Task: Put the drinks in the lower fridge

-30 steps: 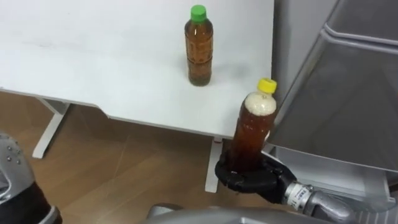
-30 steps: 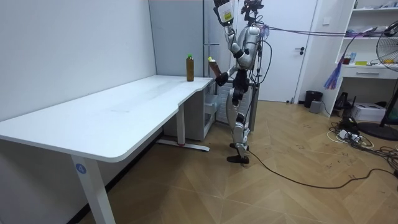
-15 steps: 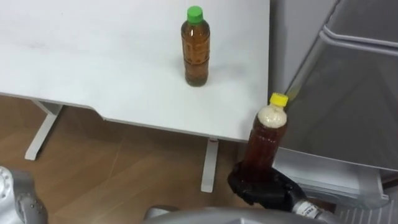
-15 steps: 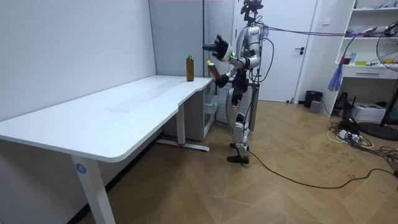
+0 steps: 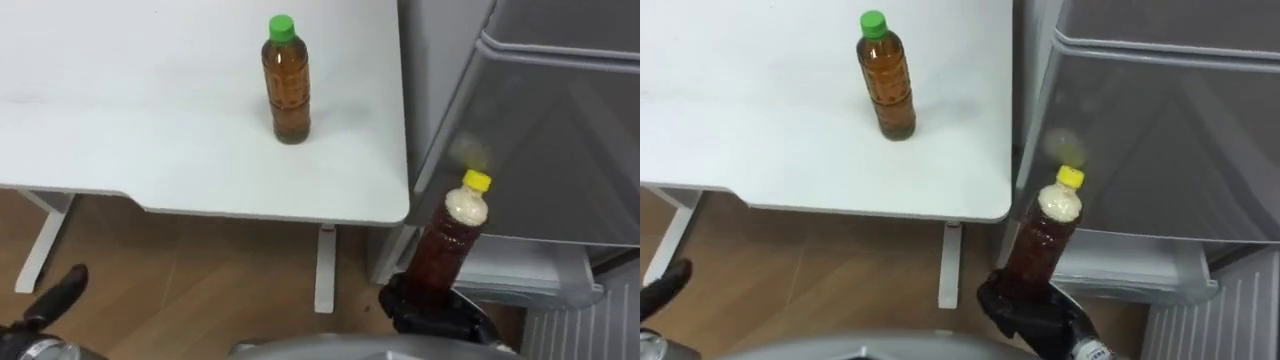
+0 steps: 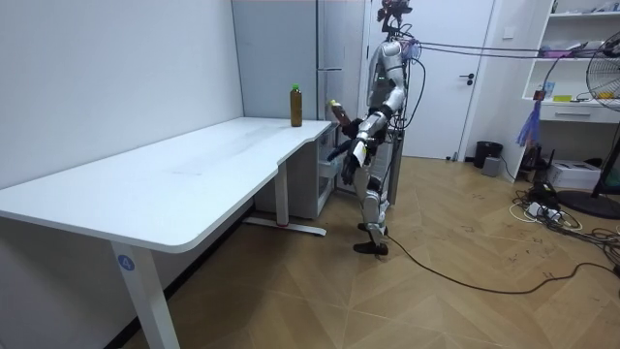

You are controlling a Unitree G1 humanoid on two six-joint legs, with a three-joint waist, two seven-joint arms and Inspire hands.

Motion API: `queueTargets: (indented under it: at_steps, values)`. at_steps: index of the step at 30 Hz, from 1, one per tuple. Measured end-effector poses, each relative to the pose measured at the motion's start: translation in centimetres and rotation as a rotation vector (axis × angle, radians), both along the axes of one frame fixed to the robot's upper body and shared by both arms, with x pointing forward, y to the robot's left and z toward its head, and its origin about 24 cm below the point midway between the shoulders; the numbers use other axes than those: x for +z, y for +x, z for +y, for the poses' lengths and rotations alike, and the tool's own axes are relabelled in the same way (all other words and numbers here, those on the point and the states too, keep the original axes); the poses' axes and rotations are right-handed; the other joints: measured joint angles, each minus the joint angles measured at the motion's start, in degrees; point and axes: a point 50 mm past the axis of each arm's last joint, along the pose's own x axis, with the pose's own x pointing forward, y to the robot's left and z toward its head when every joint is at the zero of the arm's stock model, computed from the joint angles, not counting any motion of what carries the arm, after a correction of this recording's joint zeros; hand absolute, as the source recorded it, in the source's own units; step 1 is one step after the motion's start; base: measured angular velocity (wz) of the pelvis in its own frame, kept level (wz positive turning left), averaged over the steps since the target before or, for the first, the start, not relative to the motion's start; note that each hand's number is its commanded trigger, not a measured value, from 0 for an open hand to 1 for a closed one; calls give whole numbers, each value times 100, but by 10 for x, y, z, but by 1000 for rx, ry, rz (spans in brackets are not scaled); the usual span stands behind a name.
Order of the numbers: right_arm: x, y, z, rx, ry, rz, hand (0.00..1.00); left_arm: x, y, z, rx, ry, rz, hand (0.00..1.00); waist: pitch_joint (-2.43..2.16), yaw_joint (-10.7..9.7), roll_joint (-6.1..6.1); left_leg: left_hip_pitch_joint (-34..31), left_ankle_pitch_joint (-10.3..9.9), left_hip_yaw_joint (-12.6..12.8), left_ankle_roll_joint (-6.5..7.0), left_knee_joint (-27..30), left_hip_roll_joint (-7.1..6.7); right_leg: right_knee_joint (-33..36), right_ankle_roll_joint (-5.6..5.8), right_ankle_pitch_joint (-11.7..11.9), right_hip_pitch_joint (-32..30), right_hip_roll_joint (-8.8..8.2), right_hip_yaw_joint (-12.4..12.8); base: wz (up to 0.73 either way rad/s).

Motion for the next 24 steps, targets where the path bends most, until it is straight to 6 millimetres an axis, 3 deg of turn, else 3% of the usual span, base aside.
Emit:
queueTargets:
  at_steps: [4, 8, 11, 16, 24]
  values:
    - [-8, -14, -16, -201, 51, 62, 100, -28, -36, -17, -17, -171, 148, 0, -3, -119, -23, 60, -12, 187, 2, -36, 18, -6, 2, 2, -35, 26, 155, -17]
    - [-21, -49, -36, -371, 30, 231, 100, -44, -65, -28, -72, -298, 273, 0, -23, -152, -24, 17, -51, 323, -12, -32, 57, 5, -5, 20, -127, 64, 244, -17]
    - [-27, -52, -40, -436, 34, 266, 100, -53, -81, -36, -135, -366, 409, 0, -26, -358, -16, 14, -72, 338, -34, -34, 79, 13, -7, 21, -137, 97, 283, -5]
    - [-32, -64, -44, -508, 27, 338, 100, -58, -79, -43, -247, -419, 468, 0, -24, -441, -16, 12, -110, 473, -69, -33, 135, 39, -27, 34, -200, 156, 387, -15]
    - [-43, -88, -43, -578, -8, 540, 100, -69, -48, -61, -551, -500, 542, 0, -17, -615, 68, -141, -143, 594, -67, 25, 159, 201, -31, 35, -422, 179, 469, -10]
